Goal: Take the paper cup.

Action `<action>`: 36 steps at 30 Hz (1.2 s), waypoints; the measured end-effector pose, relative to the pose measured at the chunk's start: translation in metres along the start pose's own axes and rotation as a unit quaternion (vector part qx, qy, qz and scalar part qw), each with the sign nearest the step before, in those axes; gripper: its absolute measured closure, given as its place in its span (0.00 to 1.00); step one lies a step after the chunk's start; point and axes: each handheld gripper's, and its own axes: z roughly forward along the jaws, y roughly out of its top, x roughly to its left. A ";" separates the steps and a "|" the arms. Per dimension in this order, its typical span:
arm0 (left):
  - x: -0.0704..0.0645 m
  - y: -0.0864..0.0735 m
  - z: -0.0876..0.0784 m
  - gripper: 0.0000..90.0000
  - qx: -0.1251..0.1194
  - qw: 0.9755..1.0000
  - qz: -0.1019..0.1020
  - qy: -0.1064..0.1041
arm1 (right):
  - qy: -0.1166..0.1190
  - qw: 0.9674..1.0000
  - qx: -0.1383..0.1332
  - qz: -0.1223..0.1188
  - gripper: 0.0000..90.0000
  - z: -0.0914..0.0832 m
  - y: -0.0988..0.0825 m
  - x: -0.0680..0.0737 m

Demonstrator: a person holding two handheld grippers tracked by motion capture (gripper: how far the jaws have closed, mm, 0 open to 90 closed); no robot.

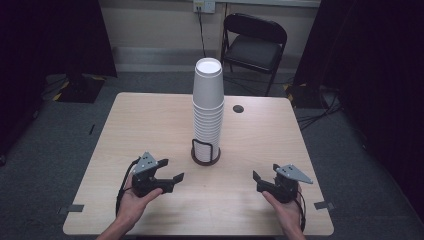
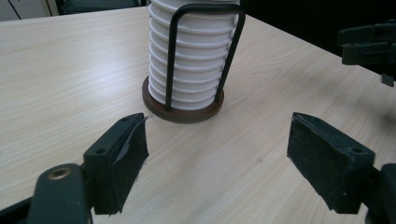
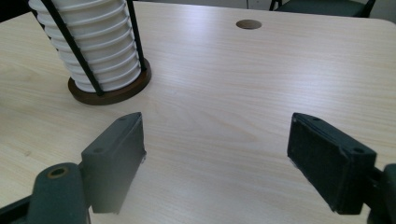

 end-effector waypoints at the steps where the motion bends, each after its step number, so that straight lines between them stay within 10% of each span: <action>1: -0.001 0.001 0.000 0.22 0.001 1.000 -0.003 -0.001 | -0.003 1.000 0.000 -0.001 0.21 -0.001 0.000 0.000; 7: -0.002 0.013 -0.006 0.18 -0.008 1.000 0.004 0.024 | 0.020 1.000 0.008 0.015 0.25 -0.004 -0.001 -0.001; 36: -0.004 0.090 -0.018 0.18 -0.074 0.997 0.035 -0.013 | 0.059 0.998 -0.006 0.001 0.15 -0.012 0.005 0.005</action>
